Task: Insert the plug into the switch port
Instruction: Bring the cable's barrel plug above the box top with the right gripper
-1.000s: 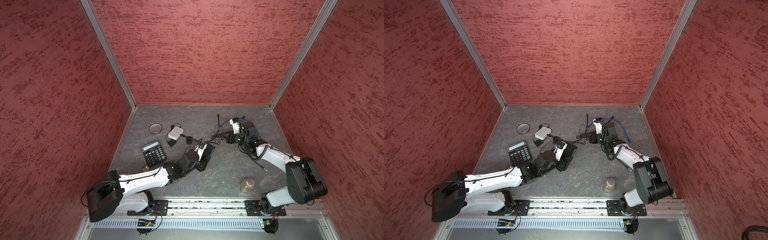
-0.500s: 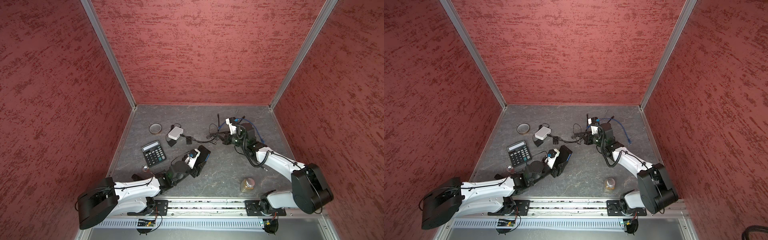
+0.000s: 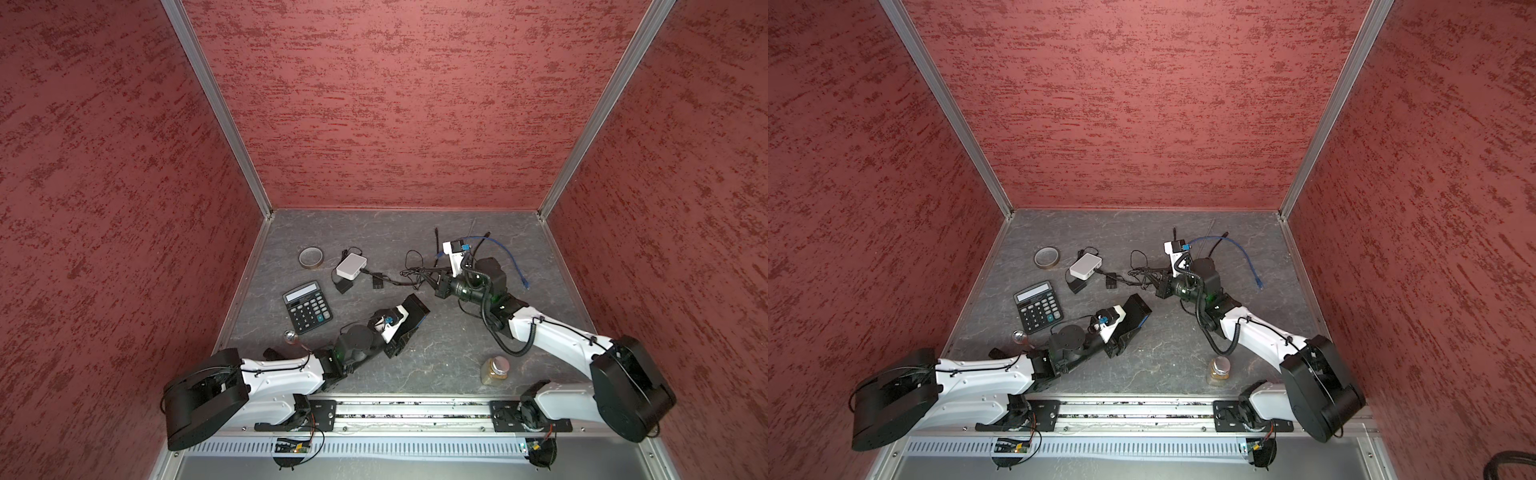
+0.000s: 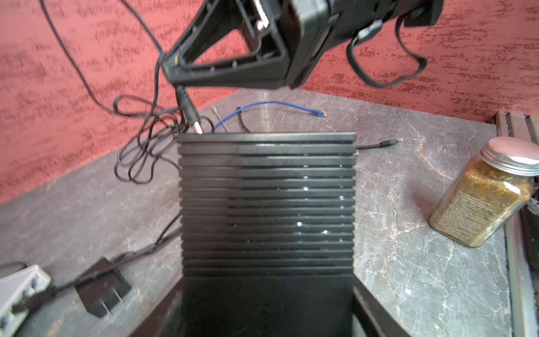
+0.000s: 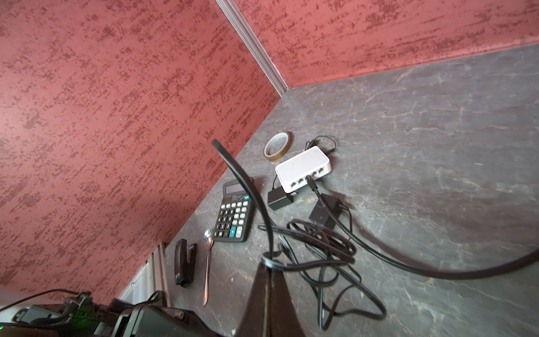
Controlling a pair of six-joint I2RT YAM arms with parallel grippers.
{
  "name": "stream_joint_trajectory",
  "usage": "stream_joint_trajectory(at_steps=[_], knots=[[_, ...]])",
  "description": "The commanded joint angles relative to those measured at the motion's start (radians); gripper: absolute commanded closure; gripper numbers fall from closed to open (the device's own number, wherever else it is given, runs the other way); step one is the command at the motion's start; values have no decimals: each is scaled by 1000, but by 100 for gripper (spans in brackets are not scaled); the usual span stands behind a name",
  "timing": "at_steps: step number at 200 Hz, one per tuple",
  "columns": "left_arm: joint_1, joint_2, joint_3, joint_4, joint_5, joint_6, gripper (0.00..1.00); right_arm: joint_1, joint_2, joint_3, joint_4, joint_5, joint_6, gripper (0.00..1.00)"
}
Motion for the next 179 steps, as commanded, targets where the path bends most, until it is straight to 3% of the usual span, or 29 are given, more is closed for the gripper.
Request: stream_joint_trajectory(at_steps=[1,52,90,179], knots=[[5,-5,1,83,24,107,62,9,-8,-28,140,60,35,99],[64,-7,-11,122,68,127,63,11,-47,-44,161,117,-31,99],[86,16,18,105,69,158,64,12,-96,-43,160,88,-62,98],[150,89,44,225,101,140,65,15,-105,-108,249,-8,20,98]])
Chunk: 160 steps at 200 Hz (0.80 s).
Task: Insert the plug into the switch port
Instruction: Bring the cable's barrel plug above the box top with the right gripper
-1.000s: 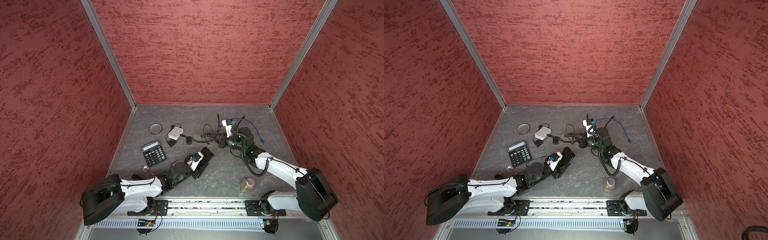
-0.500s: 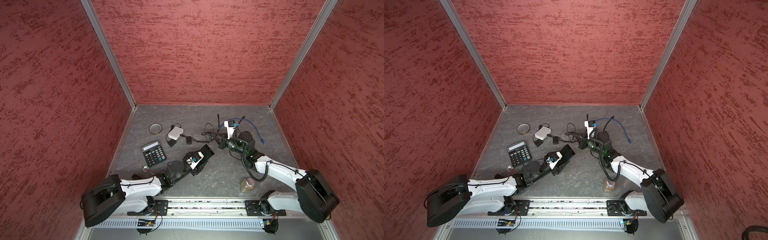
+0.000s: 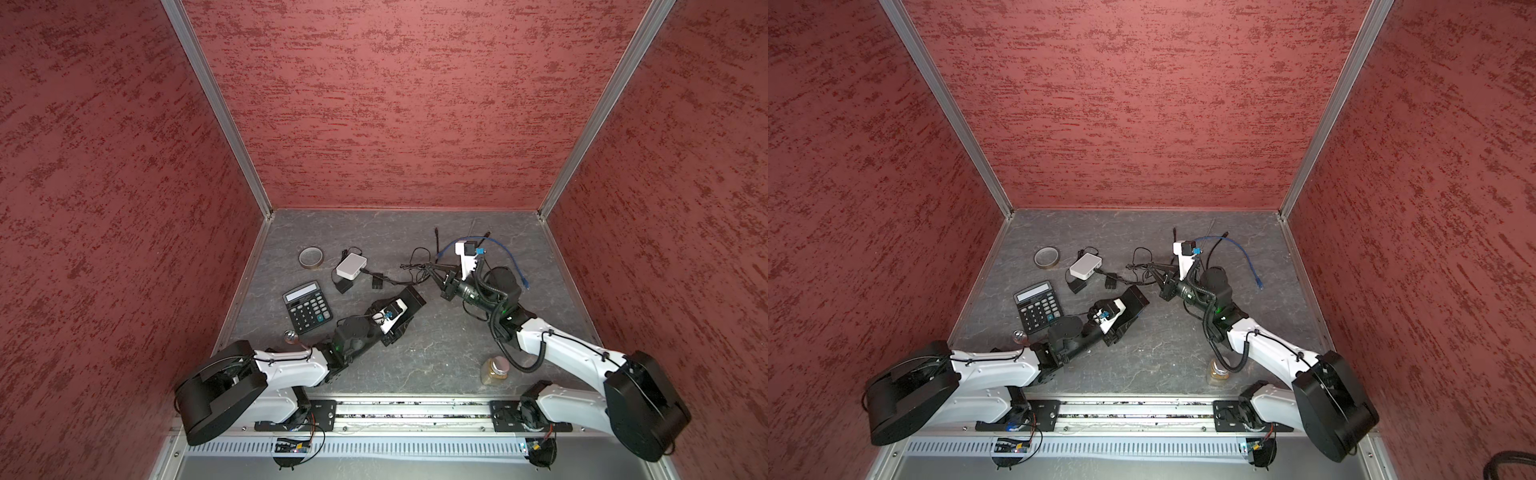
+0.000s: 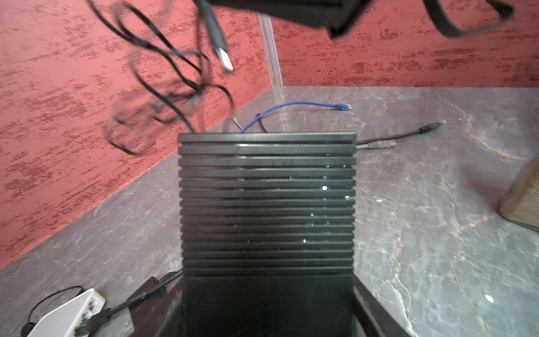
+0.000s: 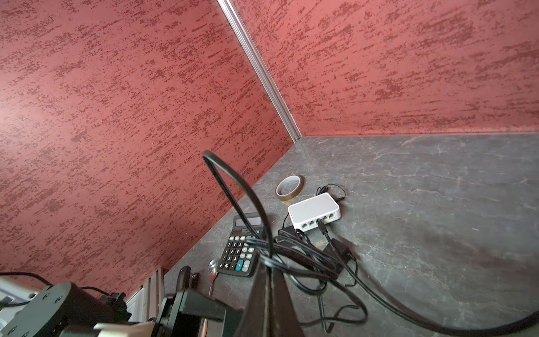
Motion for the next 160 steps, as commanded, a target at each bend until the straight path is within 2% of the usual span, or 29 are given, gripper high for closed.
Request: stream_joint_trajectory(at_steps=[1,160], knots=[[16,-3,35,107,28,-4,65,7,-1,-13,67,-36,40,98],[44,16,59,74,49,-40,65,28,-3,-38,149,-76,71,98]])
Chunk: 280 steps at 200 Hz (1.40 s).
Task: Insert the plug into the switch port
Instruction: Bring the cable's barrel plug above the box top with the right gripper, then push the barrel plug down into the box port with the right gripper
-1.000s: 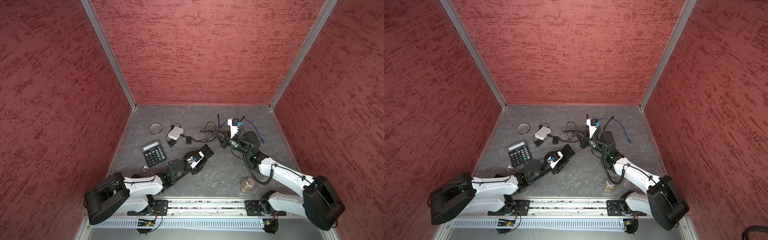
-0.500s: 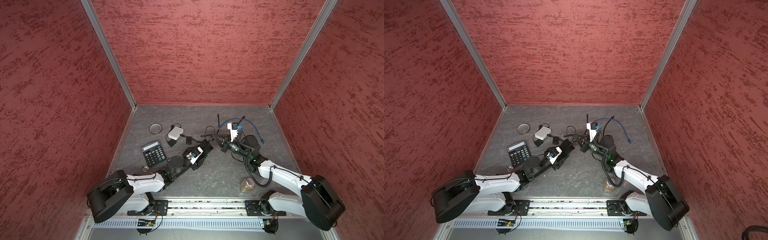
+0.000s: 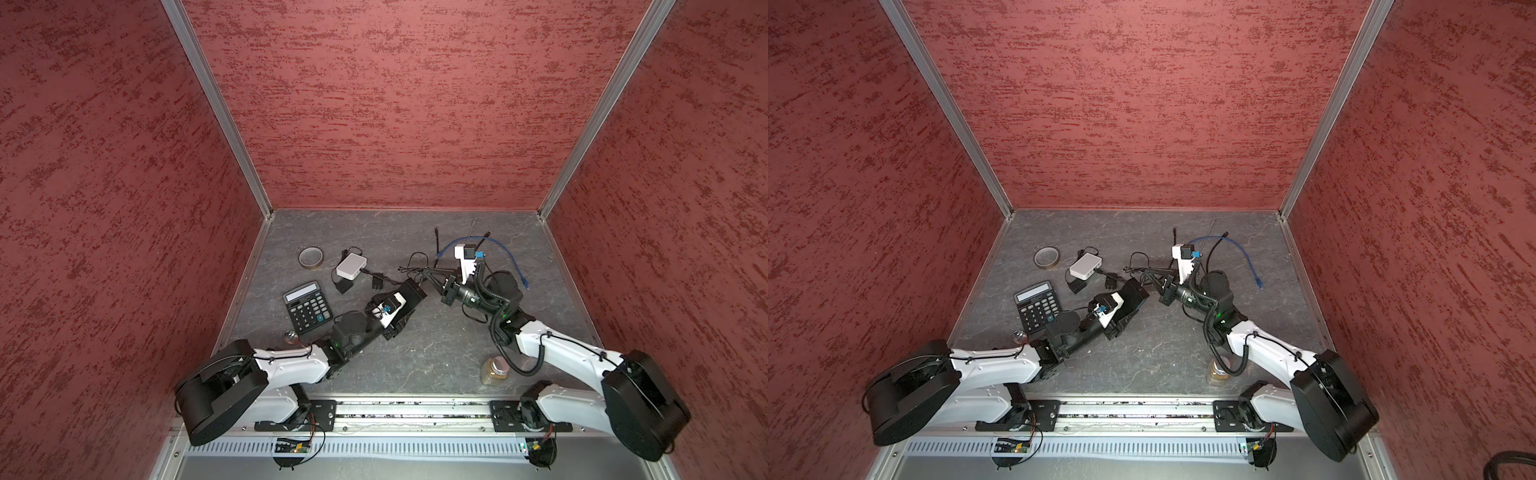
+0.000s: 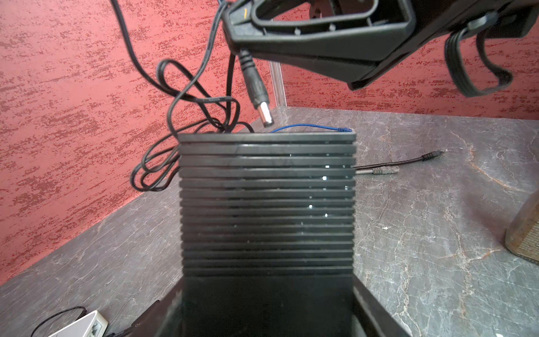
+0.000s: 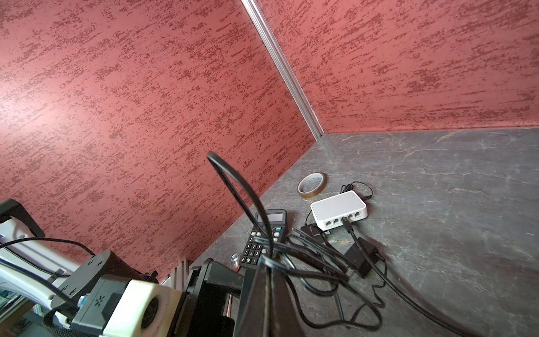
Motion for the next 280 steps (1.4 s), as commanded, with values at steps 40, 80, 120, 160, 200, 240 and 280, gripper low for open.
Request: stream_joint_trajectory(at_steps=[40,80,120,160,200,240,280], knots=[[36,5,53,12,28,-46,65,17,5,-8,61,-19,15,98],[41,0,61,9,50,-48,65,21,30,-8,79,-17,17,98],[41,-5,62,6,68,-55,65,26,52,-7,99,-2,20,98],[41,-12,58,7,75,-58,65,27,52,-12,82,33,-5,98],[41,-21,50,-26,75,-61,66,27,32,-8,69,62,-20,99],[40,-33,13,-5,59,-79,66,27,12,4,26,91,-58,99],[41,-46,7,-8,54,-74,66,27,8,0,17,96,-78,99]])
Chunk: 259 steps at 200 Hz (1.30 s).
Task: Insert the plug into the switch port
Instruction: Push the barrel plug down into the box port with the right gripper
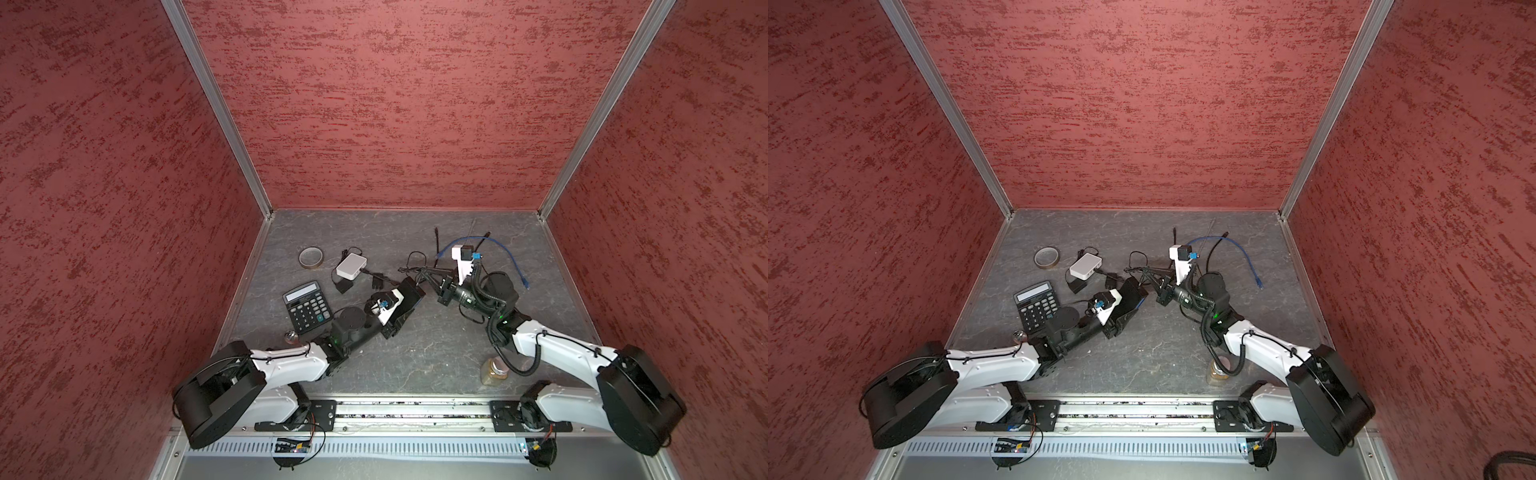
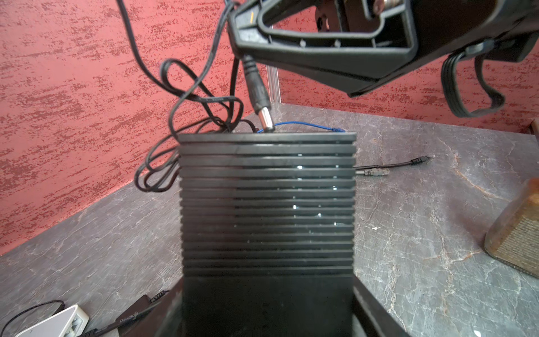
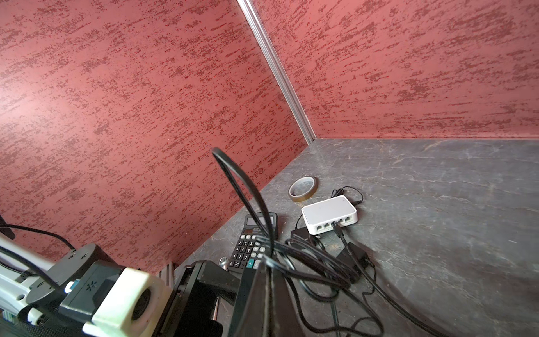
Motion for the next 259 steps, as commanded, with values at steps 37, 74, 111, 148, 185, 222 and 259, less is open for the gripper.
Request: stream_joint_trajectory(at_steps=[37,74,111,148,185,222,259], knots=[[7,-23,5,42,0,-9,66,9,5,8,23,-6,-19,99],[7,-6,20,45,5,-12,66,22,22,8,44,-23,-22,99],[8,-3,35,42,8,-16,66,39,22,1,56,-35,-39,99],[12,-16,43,41,10,-20,67,47,19,-6,59,-30,-49,99],[16,-50,44,49,3,-40,69,50,6,-45,66,-2,-52,99],[16,-88,45,59,8,-42,70,50,-28,-73,39,8,-51,99],[16,-97,47,74,5,-48,70,60,-43,-80,20,-30,-41,99]])
